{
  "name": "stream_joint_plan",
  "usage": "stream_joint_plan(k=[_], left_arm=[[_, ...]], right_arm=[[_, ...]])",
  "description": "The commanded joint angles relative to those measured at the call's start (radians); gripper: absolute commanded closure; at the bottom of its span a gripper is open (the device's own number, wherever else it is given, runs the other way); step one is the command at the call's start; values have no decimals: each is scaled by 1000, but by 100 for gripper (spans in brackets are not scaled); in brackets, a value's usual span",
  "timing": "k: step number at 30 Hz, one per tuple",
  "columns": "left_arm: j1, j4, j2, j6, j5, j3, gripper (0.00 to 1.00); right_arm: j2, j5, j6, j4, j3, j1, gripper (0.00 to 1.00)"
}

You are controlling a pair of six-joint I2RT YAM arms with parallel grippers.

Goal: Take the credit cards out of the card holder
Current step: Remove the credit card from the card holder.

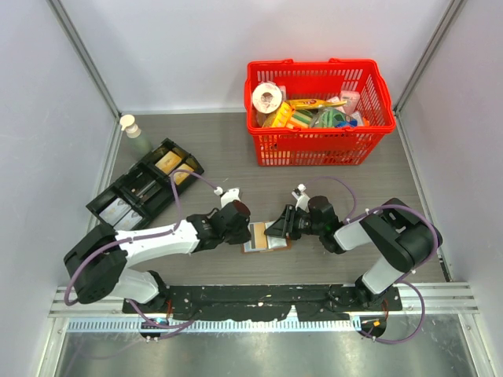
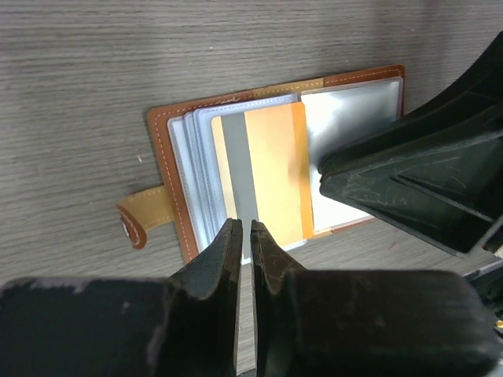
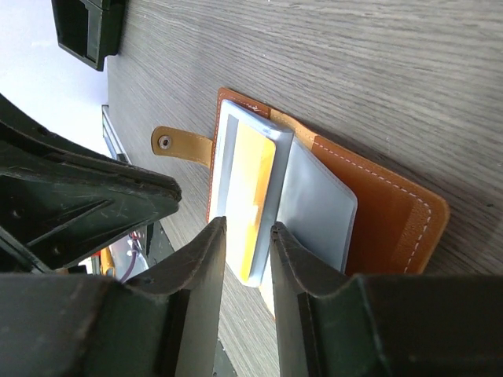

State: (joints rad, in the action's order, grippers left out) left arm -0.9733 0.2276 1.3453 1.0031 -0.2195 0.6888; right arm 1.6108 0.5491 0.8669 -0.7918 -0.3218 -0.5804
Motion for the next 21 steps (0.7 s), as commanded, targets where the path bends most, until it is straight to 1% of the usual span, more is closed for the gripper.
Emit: stream_joint_plan(k=[1, 3, 7, 12, 17, 21], left_arm=[[-1, -23, 69, -37, -14, 40, 88], [-1, -27, 97, -35, -15, 44, 88], [-2, -25, 132, -20, -20, 34, 93], [-2, -30, 147, -5, -8, 5, 98], [-1, -33, 146, 3, -4, -18, 100], [-2, -34, 146, 5, -3, -29, 100]], right_arm=[[12, 9, -9, -37, -25, 1, 66], [14, 12, -8, -38, -28, 1, 66], [14, 17, -6, -40, -33, -1, 66], [23, 26, -5, -47, -43, -10, 66], [40, 32, 9, -75, -49, -19, 67], [35, 35, 12, -84, -48, -18, 71]])
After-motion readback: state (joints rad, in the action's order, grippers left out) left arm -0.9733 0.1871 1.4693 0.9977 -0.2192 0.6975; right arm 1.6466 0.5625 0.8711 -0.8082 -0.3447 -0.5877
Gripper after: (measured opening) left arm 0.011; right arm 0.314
